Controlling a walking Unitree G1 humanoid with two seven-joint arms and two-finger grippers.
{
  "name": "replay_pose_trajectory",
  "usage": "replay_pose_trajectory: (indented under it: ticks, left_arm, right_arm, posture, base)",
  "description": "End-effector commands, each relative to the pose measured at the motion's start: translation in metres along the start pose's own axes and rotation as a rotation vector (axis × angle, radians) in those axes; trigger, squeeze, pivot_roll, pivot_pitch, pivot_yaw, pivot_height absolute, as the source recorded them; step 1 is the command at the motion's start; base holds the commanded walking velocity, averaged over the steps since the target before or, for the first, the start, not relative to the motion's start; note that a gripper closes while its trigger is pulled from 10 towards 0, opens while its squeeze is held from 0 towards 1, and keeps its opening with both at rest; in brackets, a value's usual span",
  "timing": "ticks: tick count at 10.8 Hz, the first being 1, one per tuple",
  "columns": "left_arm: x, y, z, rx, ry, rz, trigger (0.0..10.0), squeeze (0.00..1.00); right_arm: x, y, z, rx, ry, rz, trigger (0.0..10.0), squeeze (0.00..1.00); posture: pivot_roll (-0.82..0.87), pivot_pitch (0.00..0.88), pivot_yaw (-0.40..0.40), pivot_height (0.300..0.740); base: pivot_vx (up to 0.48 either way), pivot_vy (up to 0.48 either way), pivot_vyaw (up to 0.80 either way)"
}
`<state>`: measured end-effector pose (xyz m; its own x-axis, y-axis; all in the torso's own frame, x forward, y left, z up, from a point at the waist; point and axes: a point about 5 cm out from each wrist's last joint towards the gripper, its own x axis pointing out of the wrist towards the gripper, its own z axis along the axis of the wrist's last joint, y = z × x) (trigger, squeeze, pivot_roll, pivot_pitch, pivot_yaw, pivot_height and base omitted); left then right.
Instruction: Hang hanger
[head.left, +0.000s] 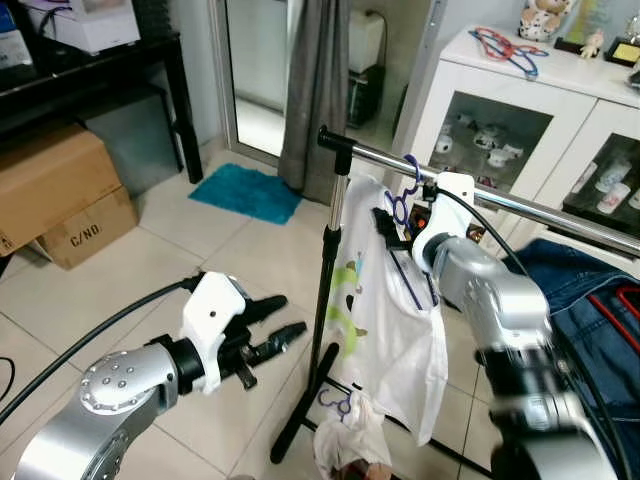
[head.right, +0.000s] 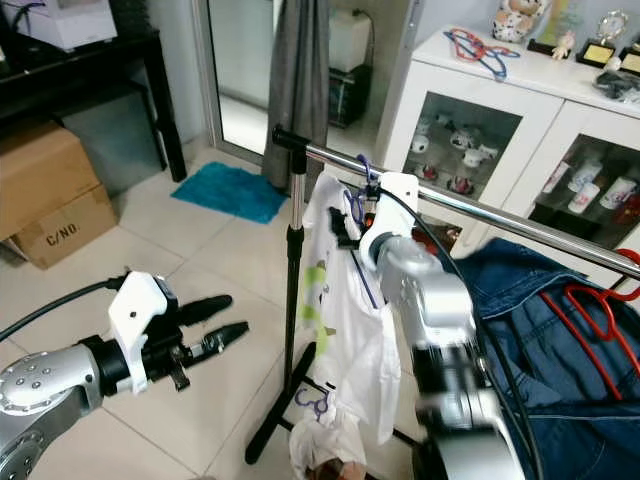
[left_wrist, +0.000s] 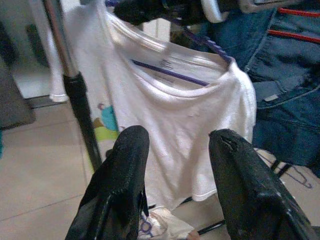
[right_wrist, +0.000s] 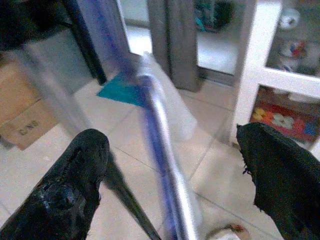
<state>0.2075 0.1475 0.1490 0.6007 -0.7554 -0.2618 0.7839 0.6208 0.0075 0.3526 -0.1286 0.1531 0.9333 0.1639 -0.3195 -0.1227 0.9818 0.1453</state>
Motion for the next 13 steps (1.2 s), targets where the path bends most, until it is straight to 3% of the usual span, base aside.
replay_pose_trajectory:
  ticks: [1,2,3,4,5,13]
  left_arm:
    - [0.0005,-0.0036,0.003,0.013,-0.001,-0.026,10.0,0.0]
    - [0.0005,-0.0035,0.0029,0.014,0.0,-0.027,10.0,0.0]
    - [0.0004,-0.0034,0.0026,0.014,0.002,-0.033,10.0,0.0]
    - [0.0004,-0.0038,0.002,0.015,0.003,-0.038,10.0,0.0]
    - [0.0005,-0.0044,0.0016,0.015,0.003,-0.043,10.0,0.0]
    - [0.0024,-0.0062,0.0019,0.023,0.008,-0.069,10.0,0.0]
  right_arm:
    - [0.0013,-0.0078,0.0037,0.011,-0.012,-0.035,10.0,0.0]
    - [0.0035,-0.0115,0.0042,0.028,-0.01,-0.047,10.0,0.0]
    - [0.0071,-0.0146,0.0049,0.059,-0.013,-0.044,6.4,0.0]
    - [0.0098,-0.0155,0.0039,0.069,-0.011,-0.038,0.6,0.0]
    - [0.0102,-0.0152,0.0033,0.074,-0.008,-0.027,0.0,0.0]
    - [0.0066,-0.0104,-0.001,0.117,0.034,0.056,0.0,0.0]
  posture:
    - [0.14,0.0,-0.07,0.74]
    - [0.14,0.0,-0.074,0.74]
    - [0.14,0.0,-0.074,0.74]
    - [0.15,0.0,-0.07,0.74]
    - [0.15,0.0,-0.071,0.74]
    - [0.14,0.0,-0.063,0.74]
  base:
    - [0.0,0.0,0.0]
    - [0.0,0.0,0.0]
    - [0.0,0.0,0.0]
    - [0.0,0.0,0.0]
    - [0.0,0.0,0.0]
    - [0.0,0.0,0.0]
